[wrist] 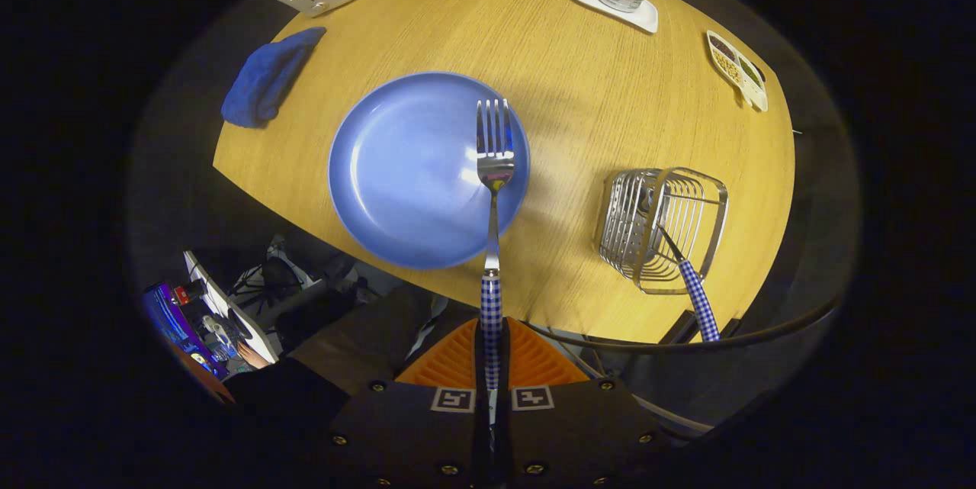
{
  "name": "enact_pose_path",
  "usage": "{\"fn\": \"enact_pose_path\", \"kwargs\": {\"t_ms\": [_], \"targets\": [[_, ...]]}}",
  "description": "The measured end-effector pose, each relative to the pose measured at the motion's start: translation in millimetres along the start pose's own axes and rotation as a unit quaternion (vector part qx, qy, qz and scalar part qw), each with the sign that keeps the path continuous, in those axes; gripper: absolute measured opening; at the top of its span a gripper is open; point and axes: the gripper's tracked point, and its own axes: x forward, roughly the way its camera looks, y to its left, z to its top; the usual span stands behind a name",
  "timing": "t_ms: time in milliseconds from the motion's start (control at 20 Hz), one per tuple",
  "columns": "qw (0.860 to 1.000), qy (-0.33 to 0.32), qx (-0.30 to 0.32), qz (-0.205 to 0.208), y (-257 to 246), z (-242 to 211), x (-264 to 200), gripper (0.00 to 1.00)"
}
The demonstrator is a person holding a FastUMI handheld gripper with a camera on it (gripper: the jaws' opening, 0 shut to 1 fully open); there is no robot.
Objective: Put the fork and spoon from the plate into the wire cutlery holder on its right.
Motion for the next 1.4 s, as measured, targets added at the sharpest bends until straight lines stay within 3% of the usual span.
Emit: {"fn": "enact_pose_path", "kwargs": {"t_ms": [250, 500, 800, 1100, 1400], "targets": [[0.998, 0.033, -0.026, -0.053, -56, -30, -23, 0.03], [0.993, 0.079, -0.038, -0.079, -93, -58, -44, 0.03], [0.975, 0.159, -0.09, -0.124, -136, -62, -60, 0.03], [0.959, 0.233, -0.096, -0.127, -151, -41, -56, 0.03], [0.951, 0.267, -0.089, -0.125, -158, -22, -42, 0.03]]}}
